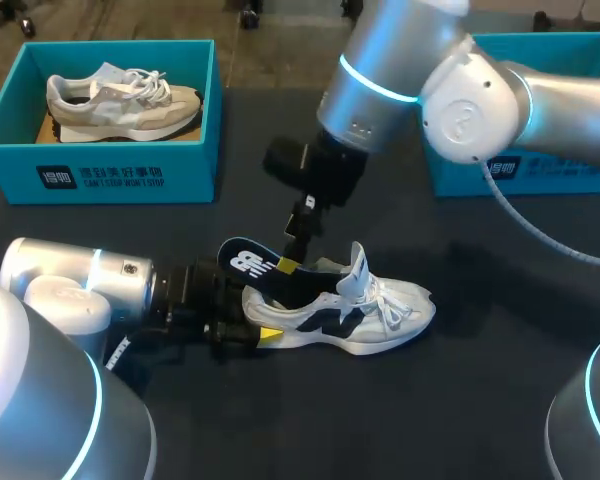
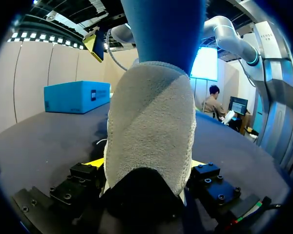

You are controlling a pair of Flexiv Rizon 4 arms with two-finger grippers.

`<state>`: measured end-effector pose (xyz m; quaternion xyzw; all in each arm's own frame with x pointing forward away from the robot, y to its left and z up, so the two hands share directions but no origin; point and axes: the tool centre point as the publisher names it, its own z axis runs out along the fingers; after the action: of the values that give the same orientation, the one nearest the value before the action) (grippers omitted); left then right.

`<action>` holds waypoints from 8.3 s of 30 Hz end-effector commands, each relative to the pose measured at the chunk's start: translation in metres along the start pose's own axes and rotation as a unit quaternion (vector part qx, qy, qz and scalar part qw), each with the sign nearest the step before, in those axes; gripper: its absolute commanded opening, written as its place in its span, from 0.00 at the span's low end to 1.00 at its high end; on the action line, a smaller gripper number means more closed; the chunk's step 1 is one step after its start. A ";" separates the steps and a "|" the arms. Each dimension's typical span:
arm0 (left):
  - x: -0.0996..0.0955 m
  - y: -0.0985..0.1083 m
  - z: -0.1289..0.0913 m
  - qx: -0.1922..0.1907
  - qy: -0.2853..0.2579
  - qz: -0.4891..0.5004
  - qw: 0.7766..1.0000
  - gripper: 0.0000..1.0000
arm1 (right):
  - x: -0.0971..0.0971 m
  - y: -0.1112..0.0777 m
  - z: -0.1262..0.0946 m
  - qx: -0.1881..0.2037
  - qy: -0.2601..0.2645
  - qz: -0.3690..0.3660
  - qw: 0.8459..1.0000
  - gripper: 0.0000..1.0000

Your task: Take the shoe out of the shoebox, open the shoe tongue, remove and reinsert the insole, then place the shoe into the shoebox

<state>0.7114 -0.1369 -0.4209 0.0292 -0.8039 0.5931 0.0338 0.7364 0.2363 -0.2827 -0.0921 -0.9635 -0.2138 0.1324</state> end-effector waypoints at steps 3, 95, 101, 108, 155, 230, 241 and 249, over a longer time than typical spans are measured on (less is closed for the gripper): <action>-0.002 0.002 0.001 -0.002 0.000 0.000 1.000 0.00 | 0.000 -0.003 0.000 -0.009 0.000 0.000 1.000 1.00; -0.002 0.002 0.001 -0.002 0.000 0.000 1.000 0.00 | -0.019 0.096 -0.041 -0.322 -0.033 -0.094 0.942 0.00; -0.002 0.002 0.001 -0.002 0.000 0.000 1.000 0.00 | -0.022 0.098 -0.050 -0.319 -0.040 -0.097 0.942 0.00; -0.002 0.002 0.001 -0.002 0.000 0.000 1.000 0.00 | -0.026 0.098 -0.061 -0.321 -0.034 -0.117 0.939 0.00; -0.002 0.002 0.001 -0.002 0.000 0.000 1.000 0.00 | 0.008 0.107 -0.174 -0.431 0.132 -0.029 0.892 0.00; -0.002 0.002 0.001 -0.002 0.000 0.000 1.000 0.00 | 0.132 0.075 -0.254 -0.452 0.138 0.226 0.852 0.00; -0.002 0.002 0.001 -0.002 0.000 0.000 1.000 0.00 | 0.144 0.054 -0.263 -0.496 0.119 0.274 0.815 0.00; -0.002 0.002 0.001 -0.002 0.000 0.000 1.000 0.00 | 0.162 0.048 -0.264 -0.502 0.113 0.276 0.812 0.00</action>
<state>0.7116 -0.1367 -0.4211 0.0293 -0.8040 0.5930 0.0338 0.6673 0.1936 0.0188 -0.3769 -0.6427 -0.6237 0.2365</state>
